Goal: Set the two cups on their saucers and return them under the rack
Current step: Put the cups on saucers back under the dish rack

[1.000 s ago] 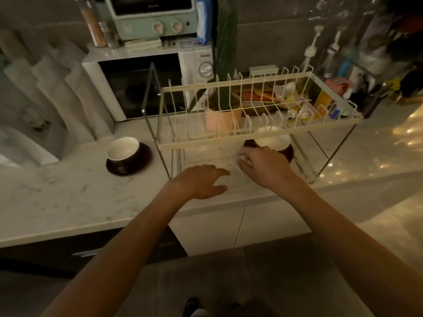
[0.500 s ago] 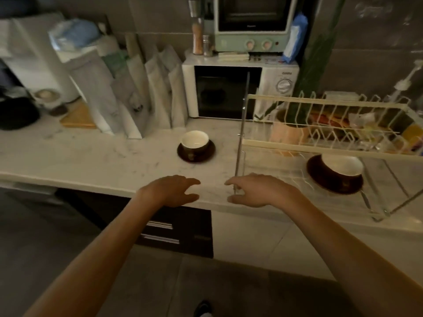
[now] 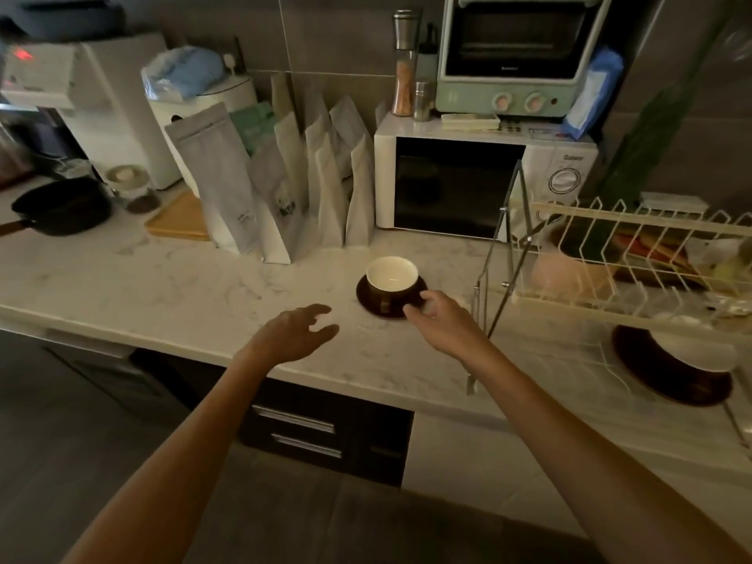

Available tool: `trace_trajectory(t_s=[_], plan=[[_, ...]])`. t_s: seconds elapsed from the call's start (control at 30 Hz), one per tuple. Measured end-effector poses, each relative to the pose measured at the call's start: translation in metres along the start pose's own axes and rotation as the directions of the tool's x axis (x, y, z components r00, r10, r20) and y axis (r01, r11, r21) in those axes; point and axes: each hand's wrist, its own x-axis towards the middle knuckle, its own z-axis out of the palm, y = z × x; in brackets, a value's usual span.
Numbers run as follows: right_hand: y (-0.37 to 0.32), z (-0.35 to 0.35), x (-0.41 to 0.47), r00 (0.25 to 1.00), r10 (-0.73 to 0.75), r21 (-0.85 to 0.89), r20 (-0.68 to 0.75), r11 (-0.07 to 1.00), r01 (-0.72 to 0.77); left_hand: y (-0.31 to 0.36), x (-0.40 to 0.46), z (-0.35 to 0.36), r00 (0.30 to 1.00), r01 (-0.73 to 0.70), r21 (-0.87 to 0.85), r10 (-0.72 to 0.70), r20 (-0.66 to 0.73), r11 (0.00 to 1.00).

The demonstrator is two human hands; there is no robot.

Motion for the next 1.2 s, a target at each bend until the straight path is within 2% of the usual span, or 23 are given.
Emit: trace_trajectory(t_s=[0.07,0.13,0.37,0.47,0.6,0.77,1.03,1.2], plan=[[-0.003,0.004,0.015,0.996,0.080,0.142,-0.043,0.987,-0.074,0.004,0.017,-0.002,0.997,0.072,-0.312,-0.075,0.003,0.947],[-0.006,0.008,0.028,0.987,0.137,0.204,-0.085,0.972,-0.117,0.006,0.033,-0.004,0.991,0.136,-0.551,-0.124,0.058,0.824],[-0.008,0.020,0.071,0.957,0.242,0.252,-0.161,0.947,-0.198,0.010,0.095,0.001,0.977,0.210,-0.762,-0.163,0.138,0.612],[-0.006,0.024,0.086,0.950,0.267,0.262,-0.163,0.940,-0.219,0.009,0.120,0.008,0.957,0.280,-0.804,-0.216,0.193,0.524],[-0.001,0.029,0.107,0.942,0.306,0.315,-0.136,0.915,-0.252,0.011,0.141,0.019,0.942,0.330,-0.811,-0.216,0.255,0.482],[0.008,0.038,0.131,0.928,0.346,0.354,-0.140,0.893,-0.279,0.013,0.159,0.033,0.942,0.334,-0.821,-0.187,0.278,0.464],[0.021,0.048,0.153,0.939,0.305,0.359,-0.156,0.904,-0.234,0.016,0.178,0.045,0.945,0.328,-0.849,-0.143,0.295,0.414],[0.025,0.052,0.157,0.938,0.286,0.333,-0.193,0.919,-0.212,0.017,0.184,0.051,0.955,0.296,-0.846,-0.167,0.247,0.444]])
